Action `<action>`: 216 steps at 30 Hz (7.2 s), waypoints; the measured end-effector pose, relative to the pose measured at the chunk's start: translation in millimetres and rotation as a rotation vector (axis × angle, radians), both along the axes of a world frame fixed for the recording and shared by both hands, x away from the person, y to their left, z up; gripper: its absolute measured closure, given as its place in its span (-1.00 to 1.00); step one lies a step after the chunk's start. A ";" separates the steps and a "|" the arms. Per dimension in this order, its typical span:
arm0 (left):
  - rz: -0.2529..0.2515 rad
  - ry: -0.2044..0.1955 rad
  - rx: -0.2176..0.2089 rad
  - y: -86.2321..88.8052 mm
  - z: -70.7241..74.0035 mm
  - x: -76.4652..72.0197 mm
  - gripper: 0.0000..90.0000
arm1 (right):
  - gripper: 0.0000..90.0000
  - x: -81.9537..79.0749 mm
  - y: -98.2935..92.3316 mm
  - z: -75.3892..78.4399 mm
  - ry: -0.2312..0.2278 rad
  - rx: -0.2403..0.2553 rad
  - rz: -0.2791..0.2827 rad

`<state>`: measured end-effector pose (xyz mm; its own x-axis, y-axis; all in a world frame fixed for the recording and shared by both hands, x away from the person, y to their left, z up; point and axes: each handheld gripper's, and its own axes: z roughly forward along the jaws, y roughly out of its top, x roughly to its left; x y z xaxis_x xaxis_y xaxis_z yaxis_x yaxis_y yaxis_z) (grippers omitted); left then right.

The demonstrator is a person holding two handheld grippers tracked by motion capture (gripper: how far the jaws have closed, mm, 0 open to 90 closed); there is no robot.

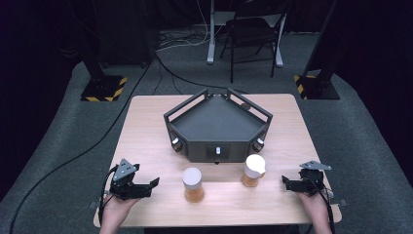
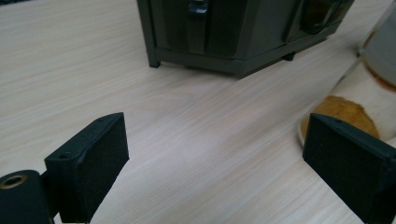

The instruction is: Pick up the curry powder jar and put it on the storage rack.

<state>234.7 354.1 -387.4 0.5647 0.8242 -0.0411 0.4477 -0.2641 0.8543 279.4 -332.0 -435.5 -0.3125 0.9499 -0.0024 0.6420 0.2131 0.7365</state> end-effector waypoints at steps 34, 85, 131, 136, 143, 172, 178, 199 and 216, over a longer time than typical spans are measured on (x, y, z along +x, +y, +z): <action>-0.249 -0.047 -0.035 -72.5 3.4 4.6 -0.87 | -0.94 0.0 -0.1 0.0 0.000 0.000 0.001; -0.268 -0.123 -0.028 -107.3 57.4 60.6 -0.21 | -0.94 -0.2 0.1 0.0 0.000 0.000 0.000; -0.040 -0.028 0.004 -157.1 106.0 183.3 -0.22 | -0.95 0.4 0.8 0.0 0.001 -0.001 -0.003; -0.047 -0.015 0.003 -156.1 107.2 186.4 -0.25 | -0.95 0.4 0.8 0.0 0.001 -0.001 -0.003; -0.037 -0.011 -0.006 -152.8 110.0 183.6 -0.53 | -0.95 0.4 0.8 0.0 0.001 -0.001 -0.003; -0.049 -0.119 -0.055 -81.3 97.4 93.5 -0.91 | -0.95 0.3 0.9 -0.1 0.001 -0.001 -0.003; -0.022 -0.118 -0.063 -62.0 79.3 73.8 -0.90 | -0.95 0.3 1.1 0.0 0.001 -0.001 -0.004; 0.030 -0.087 -0.017 -34.8 15.7 24.7 -0.91 | -0.95 0.2 1.2 0.0 0.001 -0.001 -0.005; 0.070 0.002 0.015 -20.5 -35.0 25.7 -0.89 | -0.95 0.1 1.3 0.0 0.001 -0.001 -0.006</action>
